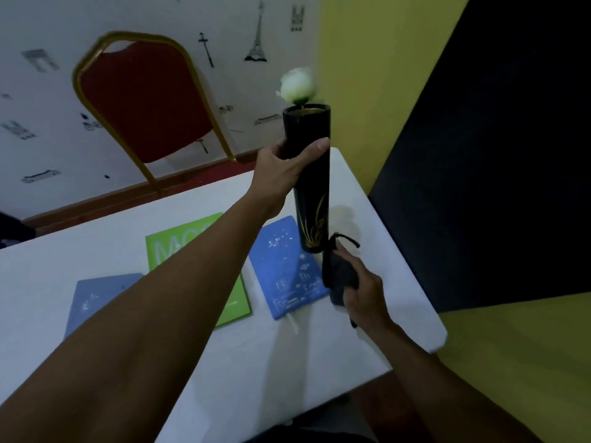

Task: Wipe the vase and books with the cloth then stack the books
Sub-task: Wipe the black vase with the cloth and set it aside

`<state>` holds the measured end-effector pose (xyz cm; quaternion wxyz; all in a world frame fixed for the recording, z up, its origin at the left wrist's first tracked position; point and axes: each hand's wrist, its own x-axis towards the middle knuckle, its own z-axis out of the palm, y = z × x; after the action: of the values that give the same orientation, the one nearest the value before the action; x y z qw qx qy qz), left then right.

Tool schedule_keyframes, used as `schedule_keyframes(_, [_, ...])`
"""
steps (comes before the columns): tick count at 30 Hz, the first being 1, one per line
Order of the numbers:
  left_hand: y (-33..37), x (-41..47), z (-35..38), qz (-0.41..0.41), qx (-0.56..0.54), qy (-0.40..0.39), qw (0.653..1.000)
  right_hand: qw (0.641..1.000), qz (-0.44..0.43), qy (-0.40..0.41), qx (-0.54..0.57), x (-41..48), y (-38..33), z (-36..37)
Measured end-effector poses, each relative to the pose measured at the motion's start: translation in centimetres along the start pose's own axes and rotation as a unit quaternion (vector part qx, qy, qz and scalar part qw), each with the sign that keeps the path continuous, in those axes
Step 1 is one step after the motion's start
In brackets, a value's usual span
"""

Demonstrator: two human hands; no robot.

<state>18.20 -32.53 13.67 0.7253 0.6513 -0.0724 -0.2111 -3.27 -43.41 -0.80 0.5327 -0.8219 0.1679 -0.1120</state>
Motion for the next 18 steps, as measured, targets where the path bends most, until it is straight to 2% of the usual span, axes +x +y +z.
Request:
schedule_keyframes(3, [-1.7,0.8,2.8,0.023,0.082,-0.042,0.995,0.995,0.071,0.065,-0.016,0.9,0.9,-3.0])
schedule_keyframes(7, [-4.0,2.1,6.2,0.047,0.141,-0.060,0.987,0.989,0.055,0.108,-0.086,3.0,2.9,-5.8])
schedule_keyframes(10, [-5.2,3.2,8.0,0.064,0.150,-0.078,0.983,0.973,0.002,0.058,-0.222,3.8,5.5,-6.5])
schedule_keyframes(13, [-6.3,4.3,9.3,0.077,0.163,-0.088,0.980,0.935,-0.103,-0.027,-0.339,3.6,8.8,-6.3])
schedule_keyframes(16, [-7.3,5.2,10.2,0.086,0.189,-0.099,0.973,0.889,-0.110,-0.145,-0.421,2.8,11.5,-5.7])
schedule_keyframes(18, [-7.8,5.4,10.5,0.086,0.201,-0.102,0.970,0.872,-0.082,-0.181,-0.447,2.1,12.0,-5.2])
